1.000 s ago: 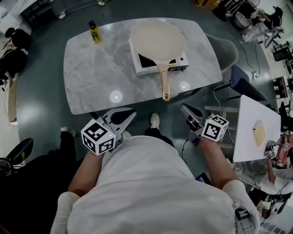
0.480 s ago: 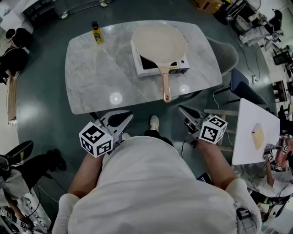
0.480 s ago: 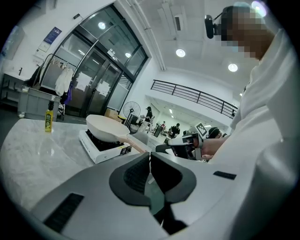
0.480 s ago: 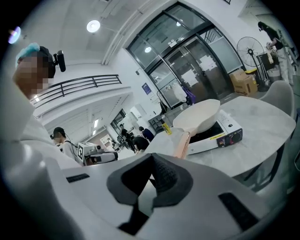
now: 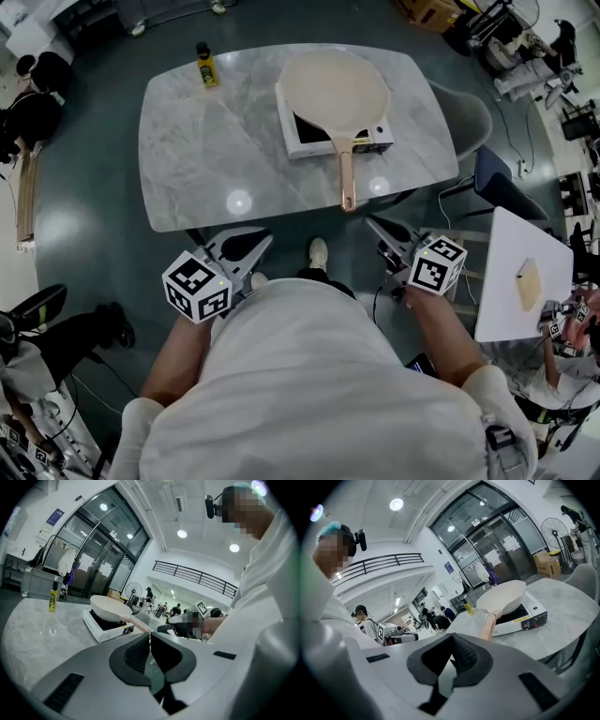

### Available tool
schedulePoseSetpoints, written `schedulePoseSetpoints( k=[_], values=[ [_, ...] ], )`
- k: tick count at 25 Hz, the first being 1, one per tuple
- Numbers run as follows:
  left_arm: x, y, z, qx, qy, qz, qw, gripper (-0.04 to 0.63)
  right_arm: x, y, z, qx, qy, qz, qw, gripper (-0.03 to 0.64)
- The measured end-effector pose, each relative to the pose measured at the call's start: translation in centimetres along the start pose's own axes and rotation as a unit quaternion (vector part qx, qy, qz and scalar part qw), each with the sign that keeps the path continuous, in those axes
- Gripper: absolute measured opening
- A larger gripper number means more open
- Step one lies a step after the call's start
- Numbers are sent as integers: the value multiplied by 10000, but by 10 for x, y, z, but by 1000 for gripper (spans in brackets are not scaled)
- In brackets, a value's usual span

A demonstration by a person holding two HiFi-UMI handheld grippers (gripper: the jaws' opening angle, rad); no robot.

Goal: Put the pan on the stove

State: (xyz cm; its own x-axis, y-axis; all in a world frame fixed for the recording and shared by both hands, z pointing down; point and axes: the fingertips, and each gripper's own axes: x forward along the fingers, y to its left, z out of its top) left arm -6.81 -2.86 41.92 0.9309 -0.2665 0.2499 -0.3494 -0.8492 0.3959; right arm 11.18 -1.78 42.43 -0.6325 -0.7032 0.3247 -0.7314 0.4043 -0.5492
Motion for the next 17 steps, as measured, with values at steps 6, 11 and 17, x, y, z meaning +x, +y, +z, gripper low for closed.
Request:
schedulePoseSetpoints(
  k=[6, 11, 17],
  values=[
    [-9, 4, -4, -59, -23, 39, 10000, 21, 7, 7, -1, -50, 38, 31, 10000, 5],
    [-17, 9, -9, -90, -47, 49, 9999, 21, 14, 11, -6, -85, 60, 3, 9999, 5],
    [-28, 19, -13, -111, -76, 70, 9999, 20, 26, 17, -6, -111, 50, -7, 9999, 5]
  ],
)
